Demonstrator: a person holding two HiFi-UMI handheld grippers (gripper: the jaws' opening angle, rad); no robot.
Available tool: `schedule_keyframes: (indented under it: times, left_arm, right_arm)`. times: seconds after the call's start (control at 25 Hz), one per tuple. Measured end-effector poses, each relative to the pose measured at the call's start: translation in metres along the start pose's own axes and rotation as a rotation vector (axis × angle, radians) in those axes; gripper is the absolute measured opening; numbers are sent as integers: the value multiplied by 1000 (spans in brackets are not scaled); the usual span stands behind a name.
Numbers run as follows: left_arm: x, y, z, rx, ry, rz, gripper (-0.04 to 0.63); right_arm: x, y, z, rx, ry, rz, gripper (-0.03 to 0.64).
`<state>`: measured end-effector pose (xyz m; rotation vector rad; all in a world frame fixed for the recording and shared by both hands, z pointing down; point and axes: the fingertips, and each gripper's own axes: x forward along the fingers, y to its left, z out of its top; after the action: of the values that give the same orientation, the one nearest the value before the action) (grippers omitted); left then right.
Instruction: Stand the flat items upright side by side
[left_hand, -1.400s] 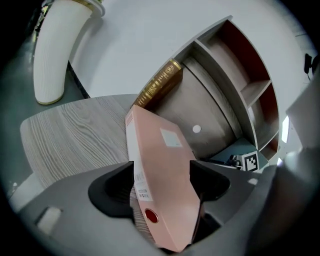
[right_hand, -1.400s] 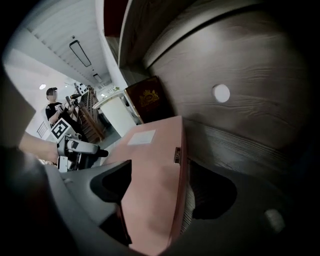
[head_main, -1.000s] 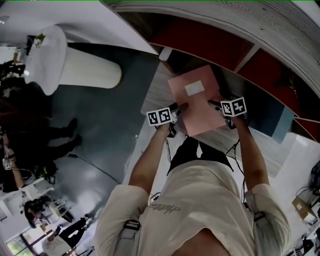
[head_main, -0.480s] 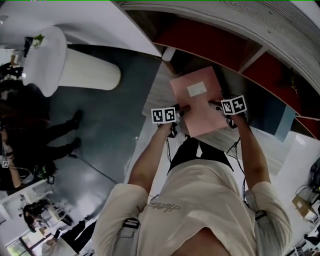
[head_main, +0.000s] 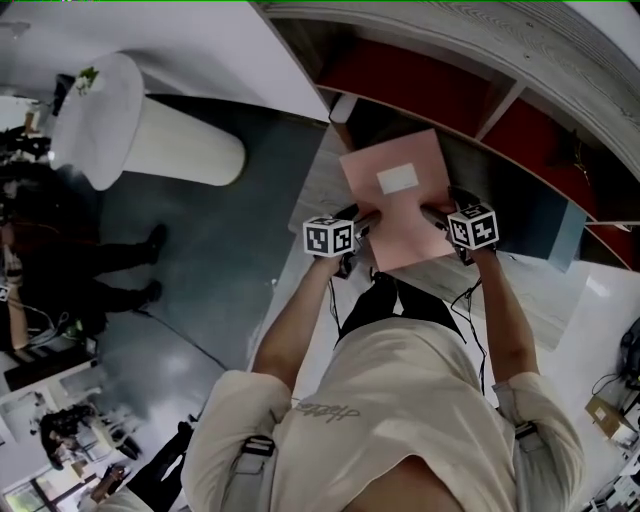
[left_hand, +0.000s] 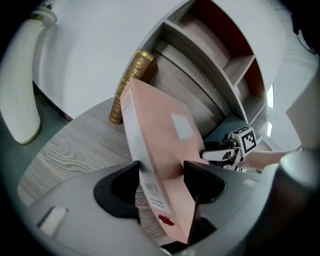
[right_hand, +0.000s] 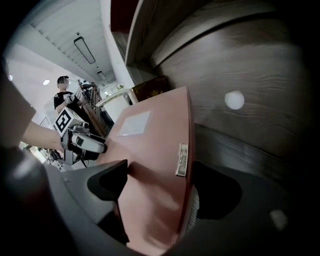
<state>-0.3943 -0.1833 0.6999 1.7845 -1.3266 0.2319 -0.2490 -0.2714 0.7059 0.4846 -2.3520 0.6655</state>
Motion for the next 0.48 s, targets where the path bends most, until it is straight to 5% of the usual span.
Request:
schedule_keyframes:
  times: [0.48]
  left_arm:
    - [-40,-43,27,205,-145,-37,249]
  right_arm:
    - [-46,18,21,-219,-177,-76,413]
